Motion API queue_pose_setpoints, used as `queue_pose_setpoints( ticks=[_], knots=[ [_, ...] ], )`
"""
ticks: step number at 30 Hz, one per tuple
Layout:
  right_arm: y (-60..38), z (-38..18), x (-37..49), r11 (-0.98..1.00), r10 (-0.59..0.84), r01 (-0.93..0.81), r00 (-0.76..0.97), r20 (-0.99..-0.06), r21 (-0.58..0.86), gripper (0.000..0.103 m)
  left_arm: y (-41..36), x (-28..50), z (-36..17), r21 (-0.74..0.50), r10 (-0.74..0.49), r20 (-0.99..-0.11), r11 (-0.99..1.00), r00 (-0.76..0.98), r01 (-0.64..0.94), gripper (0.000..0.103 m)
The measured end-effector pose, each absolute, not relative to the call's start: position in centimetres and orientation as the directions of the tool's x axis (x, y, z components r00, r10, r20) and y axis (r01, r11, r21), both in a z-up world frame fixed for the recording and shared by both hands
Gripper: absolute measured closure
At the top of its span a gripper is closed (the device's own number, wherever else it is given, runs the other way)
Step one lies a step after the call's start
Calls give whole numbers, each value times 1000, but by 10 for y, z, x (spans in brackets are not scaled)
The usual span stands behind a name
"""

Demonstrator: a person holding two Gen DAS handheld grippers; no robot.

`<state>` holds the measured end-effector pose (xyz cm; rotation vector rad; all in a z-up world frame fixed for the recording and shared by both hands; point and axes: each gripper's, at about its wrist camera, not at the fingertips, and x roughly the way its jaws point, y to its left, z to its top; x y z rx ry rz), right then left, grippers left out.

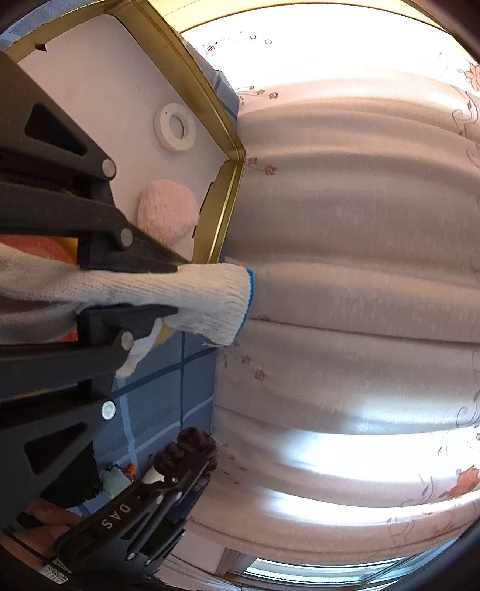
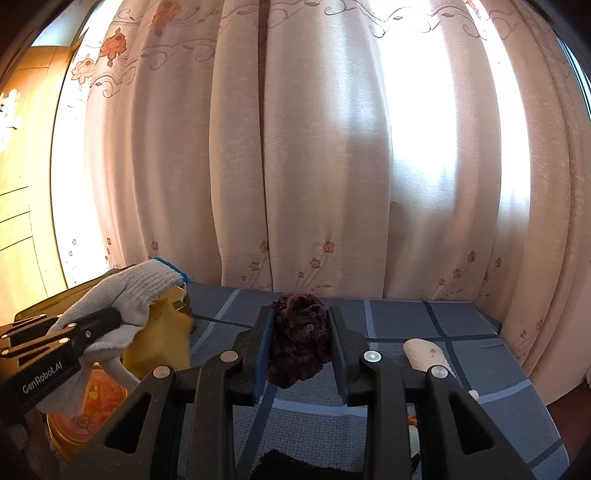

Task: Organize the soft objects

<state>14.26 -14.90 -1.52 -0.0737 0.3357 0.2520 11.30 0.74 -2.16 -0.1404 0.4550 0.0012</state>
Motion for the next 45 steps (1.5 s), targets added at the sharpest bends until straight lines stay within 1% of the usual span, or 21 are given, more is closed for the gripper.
queue_pose_setpoints(
  ticks=[13,28,45],
  knots=[
    [-135,-16,146,961,244,-273,905,-348,-37,71,33,114,-24,-160,-7,-444,984,896,-72,92],
    [-108,-19,150,950,255,-303,894,-369,-77,71,43,113,-24,-169,-4,-440,983,898,-78,92],
    [-100,-18,152,941,275,-328,883,-379,-81,71,59,108,-18,-187,-3,-423,979,906,-84,92]
  ],
)
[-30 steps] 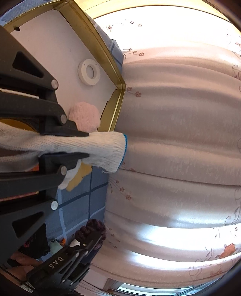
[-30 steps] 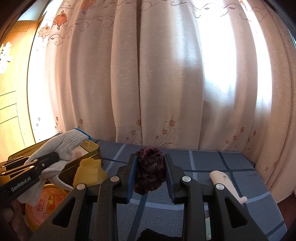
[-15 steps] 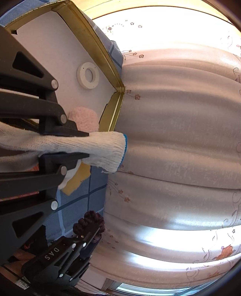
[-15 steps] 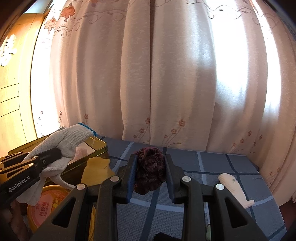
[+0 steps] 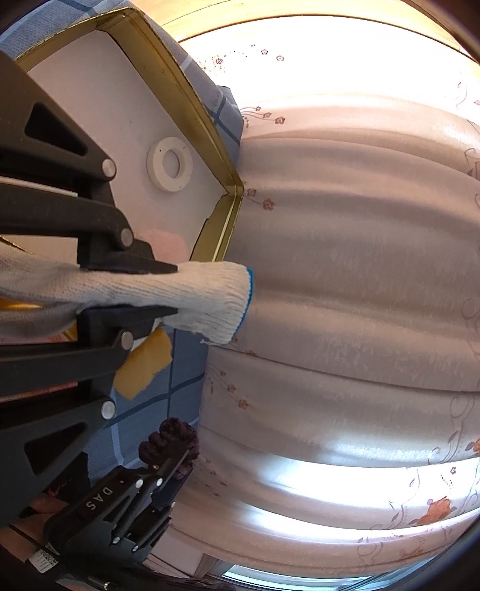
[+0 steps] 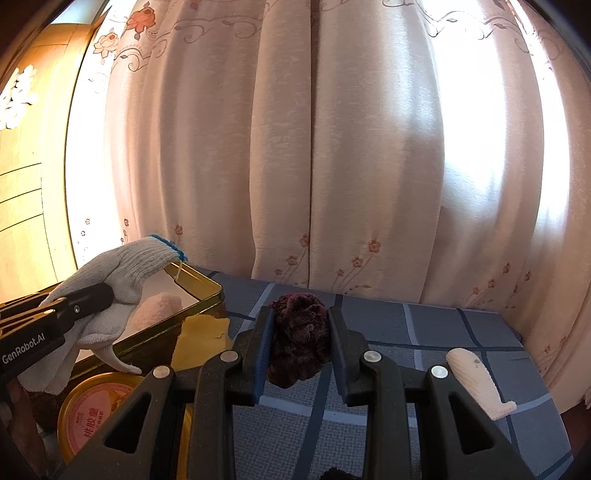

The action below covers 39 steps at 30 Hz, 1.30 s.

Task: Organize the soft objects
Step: 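Lower the glove into the tray and open the left tool while the right tool releases the scrunchie there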

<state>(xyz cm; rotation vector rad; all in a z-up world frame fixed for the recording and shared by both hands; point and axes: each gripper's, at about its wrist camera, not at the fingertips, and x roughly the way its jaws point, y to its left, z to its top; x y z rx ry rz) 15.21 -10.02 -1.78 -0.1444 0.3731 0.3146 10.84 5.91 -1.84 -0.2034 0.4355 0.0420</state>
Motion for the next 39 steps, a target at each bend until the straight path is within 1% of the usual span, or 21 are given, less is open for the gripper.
queue_pose_setpoints(
  ticks=[10,19,24,28,31,39],
  knots=[
    [-96,-17,161,927,331,-373,853,-403,-30,71,65,103,-5,-204,-42,-405,978,913,-46,92],
    [-70,5,166,896,404,-444,814,-418,3,71,87,103,12,-182,0,-423,979,906,-86,92],
    [-47,18,175,864,469,-500,756,-457,60,71,103,105,22,-158,41,-434,980,900,-121,92],
    [-22,24,178,836,512,-541,704,-492,96,71,121,111,24,-130,90,-464,977,881,-168,92],
    [0,23,176,820,517,-568,681,-519,73,71,139,119,19,-134,103,-511,971,853,-197,92],
    [47,15,177,803,499,-595,656,-566,18,71,179,132,4,-140,147,-583,951,799,-277,92]
  ],
)
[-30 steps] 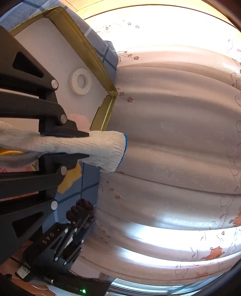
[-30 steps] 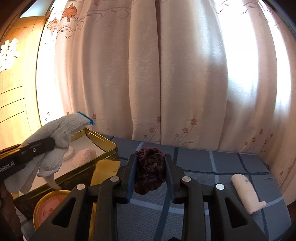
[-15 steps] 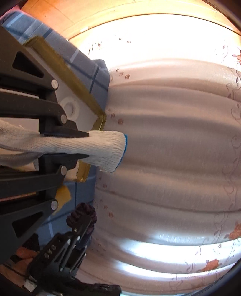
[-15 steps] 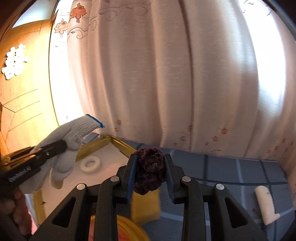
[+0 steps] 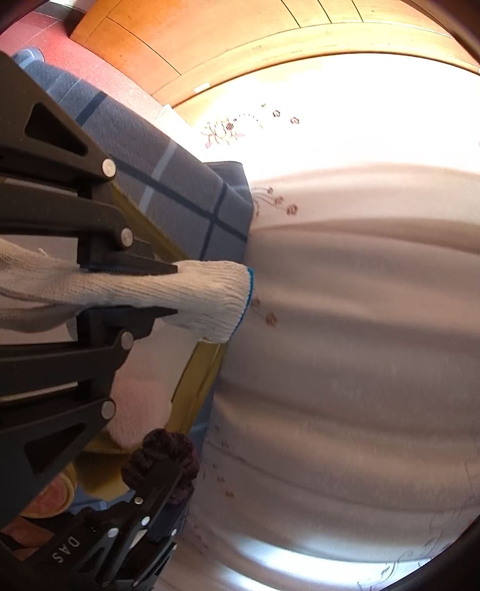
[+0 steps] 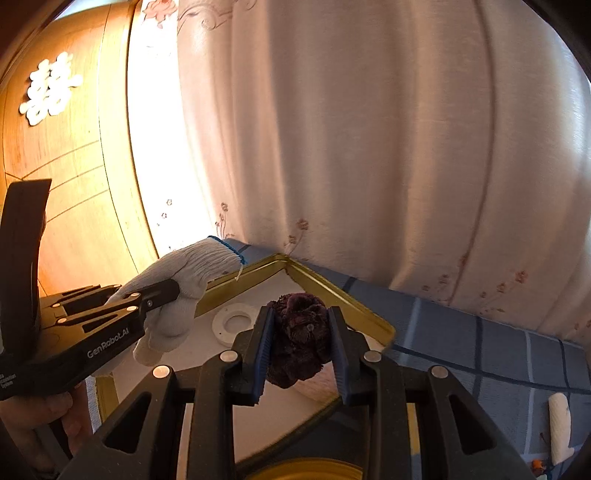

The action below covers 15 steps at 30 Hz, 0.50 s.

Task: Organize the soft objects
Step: 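Lower the glove into the tray and open the left tool while the right tool releases the scrunchie there, then grasp the yellow sponge with the left tool while the right tool moves toward the pale green item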

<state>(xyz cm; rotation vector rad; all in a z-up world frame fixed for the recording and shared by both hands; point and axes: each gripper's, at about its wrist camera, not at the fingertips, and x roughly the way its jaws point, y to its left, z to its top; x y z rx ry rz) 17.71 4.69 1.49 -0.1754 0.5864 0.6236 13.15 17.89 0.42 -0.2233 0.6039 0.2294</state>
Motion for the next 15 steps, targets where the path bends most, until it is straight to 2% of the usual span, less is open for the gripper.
queue_pose_setpoints(
  ticks=[6,8,10,12,13,15],
  knots=[
    [71,7,180,786,497,-618,627,-599,5,70,200,134,-3,-137,163,-611,942,774,-307,90],
    [76,4,182,773,509,-634,603,-615,19,63,205,136,-6,-137,163,-622,940,766,-311,85],
    [79,4,180,778,498,-629,613,-613,3,59,207,138,-8,-121,182,-631,937,754,-326,61],
    [75,4,177,781,499,-624,622,-603,3,52,209,136,-10,-114,194,-631,935,751,-336,48],
    [71,5,176,786,499,-618,629,-596,5,48,208,132,-9,-115,195,-621,935,760,-334,44],
    [57,6,173,793,504,-609,641,-578,17,46,206,127,-7,-109,209,-603,934,770,-339,43]
  ],
)
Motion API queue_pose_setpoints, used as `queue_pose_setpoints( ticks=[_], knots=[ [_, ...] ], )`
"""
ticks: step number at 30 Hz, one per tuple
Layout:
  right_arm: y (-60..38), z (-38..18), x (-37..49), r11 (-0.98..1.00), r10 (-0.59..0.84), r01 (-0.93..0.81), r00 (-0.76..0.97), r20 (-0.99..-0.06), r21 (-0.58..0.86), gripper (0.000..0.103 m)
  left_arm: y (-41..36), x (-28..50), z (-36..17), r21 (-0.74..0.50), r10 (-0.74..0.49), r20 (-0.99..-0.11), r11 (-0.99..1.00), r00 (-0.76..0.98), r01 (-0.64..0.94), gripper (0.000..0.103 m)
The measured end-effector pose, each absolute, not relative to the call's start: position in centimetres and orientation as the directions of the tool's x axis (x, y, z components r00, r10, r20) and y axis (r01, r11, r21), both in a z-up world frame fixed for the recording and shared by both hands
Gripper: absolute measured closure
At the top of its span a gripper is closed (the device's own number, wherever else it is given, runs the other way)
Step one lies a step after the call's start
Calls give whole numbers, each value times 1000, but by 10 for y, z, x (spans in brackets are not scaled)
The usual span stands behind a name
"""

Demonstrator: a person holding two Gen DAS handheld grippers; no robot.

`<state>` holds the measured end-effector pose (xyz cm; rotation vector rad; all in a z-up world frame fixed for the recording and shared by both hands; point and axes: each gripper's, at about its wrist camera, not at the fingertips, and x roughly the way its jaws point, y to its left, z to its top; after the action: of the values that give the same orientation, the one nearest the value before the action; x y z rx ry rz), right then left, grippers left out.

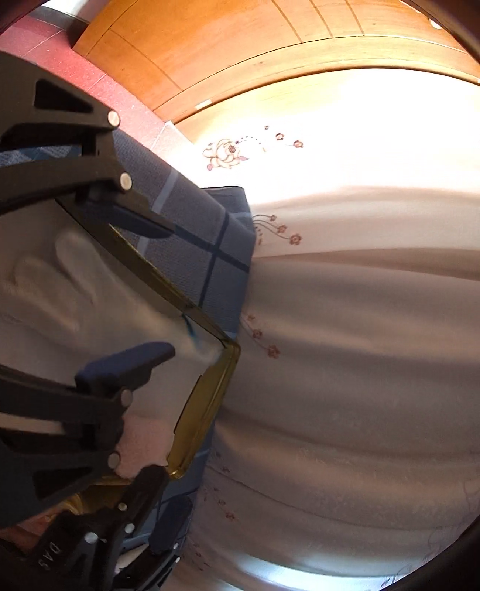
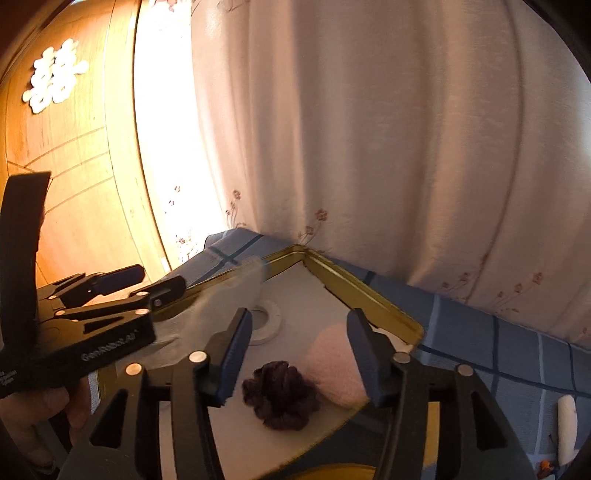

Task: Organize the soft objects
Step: 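Grasp the yellow sponge with the left tool while the right tool moves toward the pale green item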

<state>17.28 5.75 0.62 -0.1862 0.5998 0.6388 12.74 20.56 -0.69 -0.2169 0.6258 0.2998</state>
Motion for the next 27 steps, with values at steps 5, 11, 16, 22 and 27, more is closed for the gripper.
queue_pose_setpoints(
  ticks=[5,11,16,22,27],
  knots=[
    [5,11,155,811,502,-584,677,-538,21,45,191,111,0,-105,214,-554,941,805,-322,31],
    [-100,14,138,874,448,-482,750,-487,61,36,166,98,-4,-131,162,-528,954,833,-269,31],
    [-180,9,131,929,361,-353,802,-476,110,32,128,90,-7,-147,91,-518,970,850,-193,28],
    [-228,-5,126,949,316,-282,810,-493,144,32,85,92,-5,-116,40,-524,986,851,-117,28],
    [-244,-24,130,952,307,-255,787,-534,171,32,60,104,-2,-106,-8,-558,993,830,-62,28]
  ],
)
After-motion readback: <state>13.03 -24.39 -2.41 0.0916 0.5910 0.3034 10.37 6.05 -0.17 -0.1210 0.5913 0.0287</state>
